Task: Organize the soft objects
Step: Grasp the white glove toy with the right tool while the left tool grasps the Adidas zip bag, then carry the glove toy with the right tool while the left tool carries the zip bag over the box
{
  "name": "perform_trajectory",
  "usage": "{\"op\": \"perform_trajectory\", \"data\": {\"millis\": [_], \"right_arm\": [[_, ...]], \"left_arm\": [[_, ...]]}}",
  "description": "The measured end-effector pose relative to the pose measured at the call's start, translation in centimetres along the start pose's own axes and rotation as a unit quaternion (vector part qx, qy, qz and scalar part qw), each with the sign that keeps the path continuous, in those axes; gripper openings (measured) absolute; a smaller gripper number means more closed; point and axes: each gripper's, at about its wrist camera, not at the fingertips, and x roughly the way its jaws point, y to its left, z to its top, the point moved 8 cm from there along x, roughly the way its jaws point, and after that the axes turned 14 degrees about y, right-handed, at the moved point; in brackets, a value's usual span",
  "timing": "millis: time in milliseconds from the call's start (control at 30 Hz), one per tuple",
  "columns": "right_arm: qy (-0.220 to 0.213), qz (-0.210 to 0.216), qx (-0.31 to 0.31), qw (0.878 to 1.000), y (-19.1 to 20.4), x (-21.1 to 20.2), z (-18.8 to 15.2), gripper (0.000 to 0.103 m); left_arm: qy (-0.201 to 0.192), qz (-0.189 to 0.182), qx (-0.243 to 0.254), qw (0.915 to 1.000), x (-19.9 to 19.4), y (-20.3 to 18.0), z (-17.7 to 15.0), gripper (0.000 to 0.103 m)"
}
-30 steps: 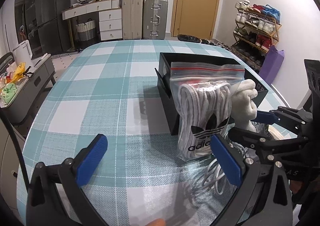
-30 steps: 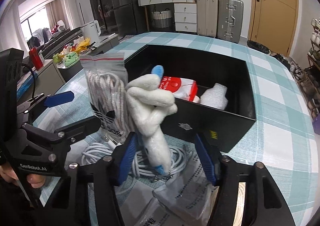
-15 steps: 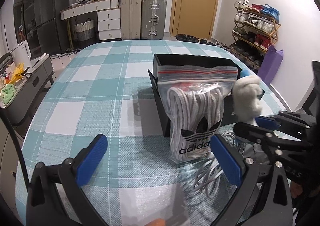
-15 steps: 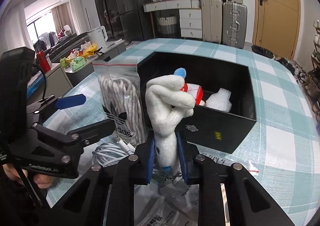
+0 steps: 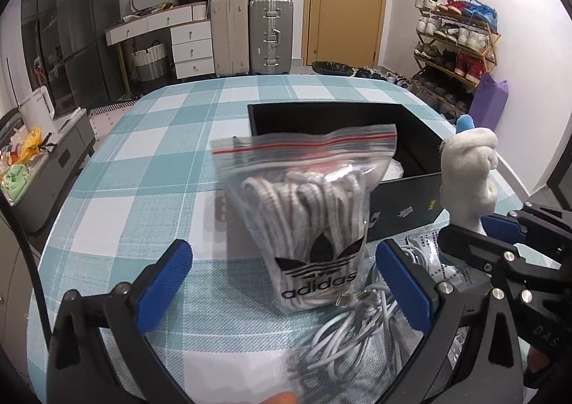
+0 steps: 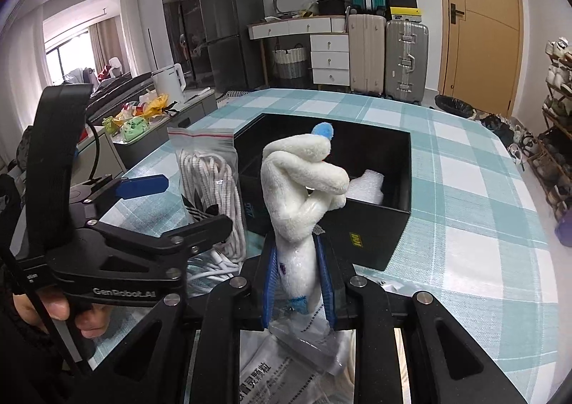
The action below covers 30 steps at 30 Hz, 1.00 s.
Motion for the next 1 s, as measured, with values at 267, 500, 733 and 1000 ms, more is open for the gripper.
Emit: {"op": "perform_trajectory", "data": {"millis": [267, 500, 733, 1000], "right_arm": [[-0.002, -0.005, 0.001, 1.000, -0.2, -0.3, -0.2, 0.022], [-0.006, -0.009, 0.001, 1.000, -0.1, -0.7, -0.2, 0.022], [-0.009, -0.012, -0.001, 1.000, 0.0, -0.9, -0.2, 0.022], [-0.016, -0.006, 0.002, 1.000, 0.3, -1.7, 0.1, 0.022]], "left_arm": [[-0.007, 0.014, 0.006, 0.9999, 0.1, 0.1, 0.4, 0.093], [0.009, -0.021, 0.014, 0.9997, 0.1, -0.4, -0.4, 0.049], [0.006, -0.034, 0.022, 0.9992, -0.7, -0.4, -0.9, 0.041], [-0.026, -0.046, 0.011, 0.9985, -3.1, 0.6, -0.3, 0.041]]}}
